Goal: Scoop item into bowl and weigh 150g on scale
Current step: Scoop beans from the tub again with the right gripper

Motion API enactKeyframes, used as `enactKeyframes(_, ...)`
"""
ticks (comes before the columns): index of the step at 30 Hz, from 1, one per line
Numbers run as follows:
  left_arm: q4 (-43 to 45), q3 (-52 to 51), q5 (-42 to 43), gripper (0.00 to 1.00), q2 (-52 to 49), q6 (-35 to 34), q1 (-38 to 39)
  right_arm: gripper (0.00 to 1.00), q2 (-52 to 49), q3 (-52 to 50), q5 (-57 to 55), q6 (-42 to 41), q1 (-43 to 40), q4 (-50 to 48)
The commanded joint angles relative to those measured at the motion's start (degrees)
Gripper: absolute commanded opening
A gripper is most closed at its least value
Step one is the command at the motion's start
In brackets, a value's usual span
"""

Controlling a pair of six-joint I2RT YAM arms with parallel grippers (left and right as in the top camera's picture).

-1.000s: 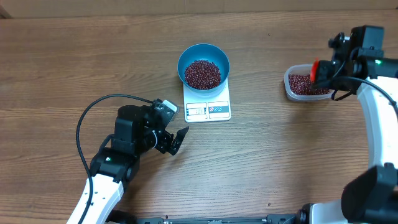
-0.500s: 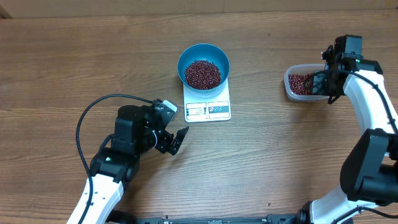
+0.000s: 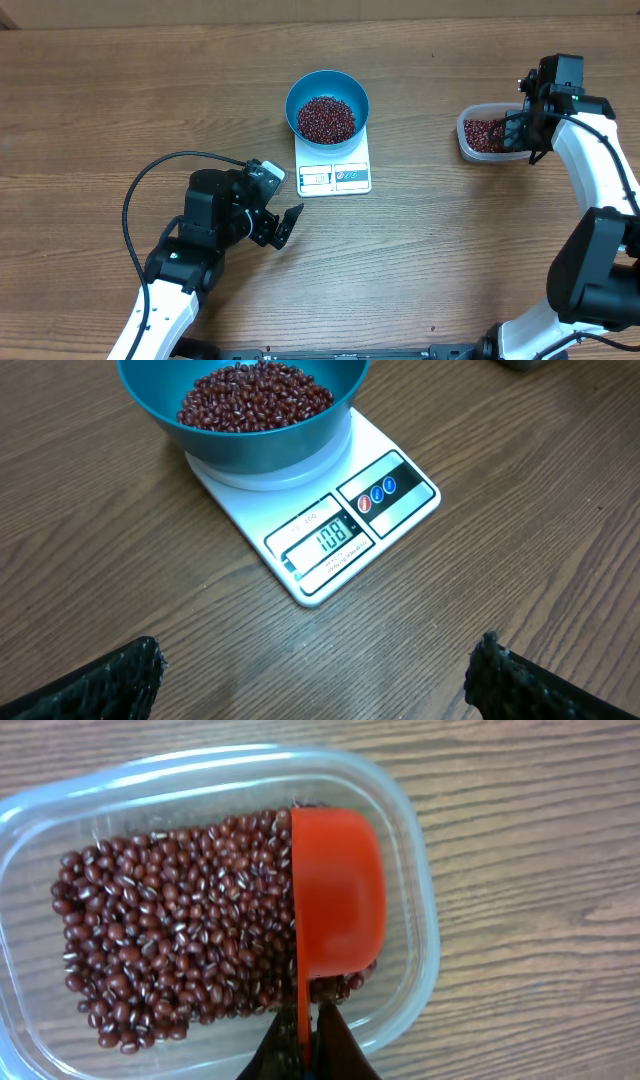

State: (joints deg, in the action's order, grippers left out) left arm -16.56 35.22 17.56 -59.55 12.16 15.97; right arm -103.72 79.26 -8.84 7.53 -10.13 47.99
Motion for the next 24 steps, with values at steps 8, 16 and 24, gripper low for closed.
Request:
enactKeyframes(8,0.07,0.02,-0.13,0.99,-0.44,-0.61,-0.2,0.04,0.13,1.51,-4.76,0.04,3.3,2.03)
enactKeyframes(16,0.07,0.02,-0.15,1.0,-0.44,-0.61,-0.2,0.04,0.15,1.51,-15.61,-0.17,8.39,3.08)
enactKeyframes(24,0.07,0.02,-0.13,1.0,-0.44,-0.61,-0.2,0.04,0.13,1.49,-24.39,-1.51,12.04,2.64)
